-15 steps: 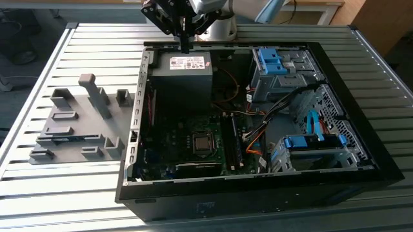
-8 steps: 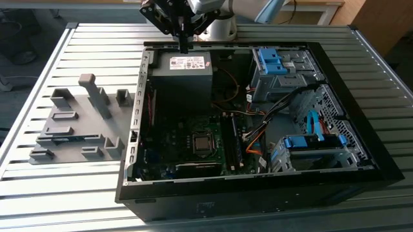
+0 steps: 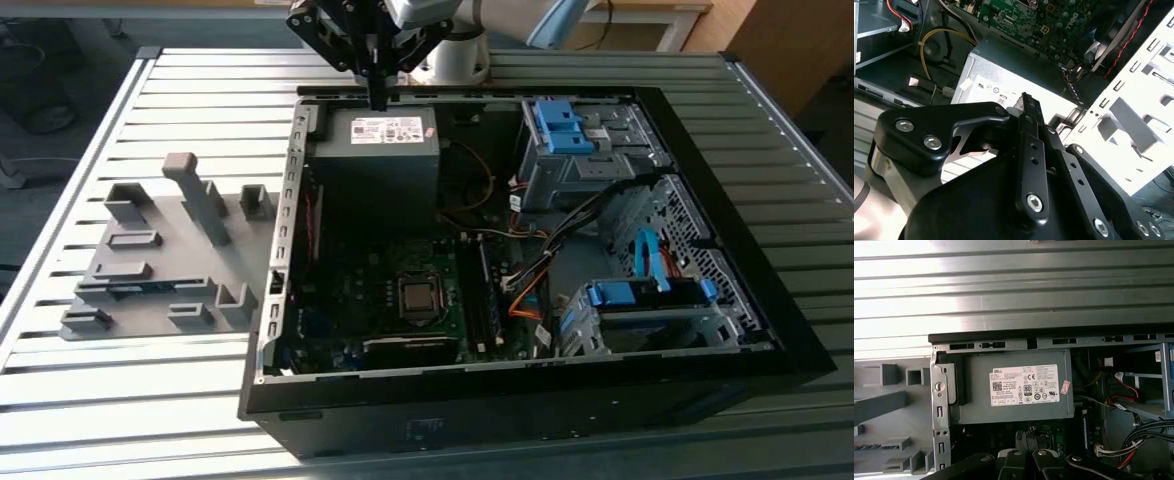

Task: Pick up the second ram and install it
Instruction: 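Reach for the second ram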

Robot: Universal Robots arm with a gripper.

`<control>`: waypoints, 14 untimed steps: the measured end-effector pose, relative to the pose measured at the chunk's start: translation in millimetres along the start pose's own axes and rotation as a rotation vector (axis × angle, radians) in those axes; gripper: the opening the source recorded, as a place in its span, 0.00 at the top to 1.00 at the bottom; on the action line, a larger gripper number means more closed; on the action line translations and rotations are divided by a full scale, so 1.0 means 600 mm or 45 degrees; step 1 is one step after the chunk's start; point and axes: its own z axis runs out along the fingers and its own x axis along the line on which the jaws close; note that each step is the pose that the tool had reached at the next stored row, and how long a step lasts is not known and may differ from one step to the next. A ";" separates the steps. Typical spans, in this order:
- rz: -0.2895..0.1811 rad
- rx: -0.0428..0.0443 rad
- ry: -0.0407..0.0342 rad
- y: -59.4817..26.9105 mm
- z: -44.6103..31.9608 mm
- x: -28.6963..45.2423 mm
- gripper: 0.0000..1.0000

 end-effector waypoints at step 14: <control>0.000 0.000 0.0000 0.000 0.000 0.005 0.89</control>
